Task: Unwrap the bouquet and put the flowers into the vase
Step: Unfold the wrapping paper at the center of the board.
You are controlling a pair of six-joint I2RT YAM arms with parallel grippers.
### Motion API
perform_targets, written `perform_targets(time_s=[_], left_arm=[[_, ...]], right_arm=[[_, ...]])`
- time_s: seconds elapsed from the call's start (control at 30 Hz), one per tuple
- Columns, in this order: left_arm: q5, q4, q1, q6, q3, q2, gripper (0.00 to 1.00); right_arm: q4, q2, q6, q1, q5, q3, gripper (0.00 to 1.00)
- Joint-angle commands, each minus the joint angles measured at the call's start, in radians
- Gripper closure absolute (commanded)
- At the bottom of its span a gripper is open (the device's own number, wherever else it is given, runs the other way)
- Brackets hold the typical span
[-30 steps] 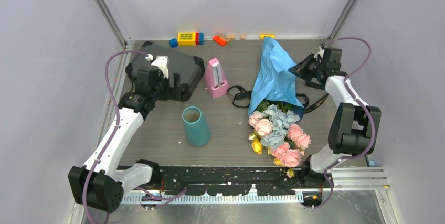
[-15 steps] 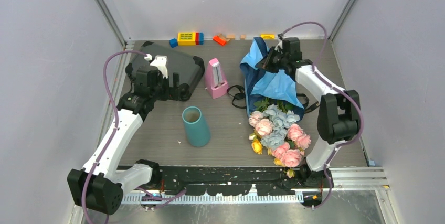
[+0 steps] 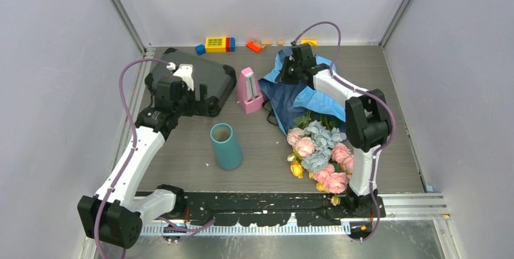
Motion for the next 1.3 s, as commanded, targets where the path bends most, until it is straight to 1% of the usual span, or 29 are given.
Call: perform_targets(time_s=[0.0, 0.03, 0.07, 0.1, 0.13, 0.2, 0.3, 0.43, 0.5, 0.63, 0.73, 0.87, 0.97, 1.27], left_arm=[[-0.009, 0.042, -0.009, 0.004, 0.002, -0.015, 0.1], [-0.009, 0.041, -0.01, 0.004, 0.002, -0.016, 0.1], [-0.01, 0.041, -0.01, 0.004, 0.001, -0.016, 0.1], [-0.011, 0.041, -0.011, 0.006, 0.002, -0.017, 0.1], [-0.014, 0.04, -0.011, 0.006, 0.003, -0.017, 0.1], [-0.018, 0.039, -0.011, 0.008, 0.004, -0.016, 0.1], [-0.019, 0.039, -0.011, 0.006, 0.003, -0.013, 0.1], [-0.017, 0.039, -0.013, 0.006, 0.003, -0.015, 0.1], [-0.018, 0.038, -0.015, 0.006, 0.003, -0.015, 0.1], [-0.018, 0.038, -0.015, 0.006, 0.004, -0.02, 0.1], [-0.019, 0.038, -0.016, 0.006, 0.004, -0.024, 0.1], [-0.019, 0.038, -0.017, 0.006, 0.004, -0.025, 0.1], [-0.022, 0.038, -0.018, 0.006, 0.004, -0.027, 0.1], [-0.027, 0.036, -0.018, 0.006, 0.004, -0.029, 0.1]], right_arm=[[-0.028, 0.013, -0.017, 0.004, 0.026, 0.123, 0.84], [-0.057, 0.012, -0.035, 0.005, 0.021, 0.152, 0.76], [-0.074, 0.007, -0.045, 0.004, 0.013, 0.167, 0.63], [-0.112, 0.003, -0.069, 0.005, 0.013, 0.197, 0.56], [-0.132, -0.006, -0.083, 0.005, 0.012, 0.209, 0.46], [-0.185, -0.031, -0.117, 0.005, 0.02, 0.238, 0.38], [-0.241, -0.079, -0.147, 0.004, 0.045, 0.245, 0.31], [-0.278, -0.169, -0.157, 0.002, 0.095, 0.214, 0.28], [-0.283, -0.204, -0.143, -0.004, 0.142, 0.181, 0.28], [-0.264, -0.259, -0.097, -0.035, 0.195, 0.103, 0.36], [-0.227, -0.273, -0.069, -0.065, 0.186, 0.045, 0.37], [-0.228, -0.228, -0.061, -0.073, 0.169, 0.051, 0.37], [-0.213, -0.162, -0.045, -0.069, 0.097, 0.067, 0.37], [-0.202, 0.054, -0.03, -0.005, 0.079, 0.195, 0.37]])
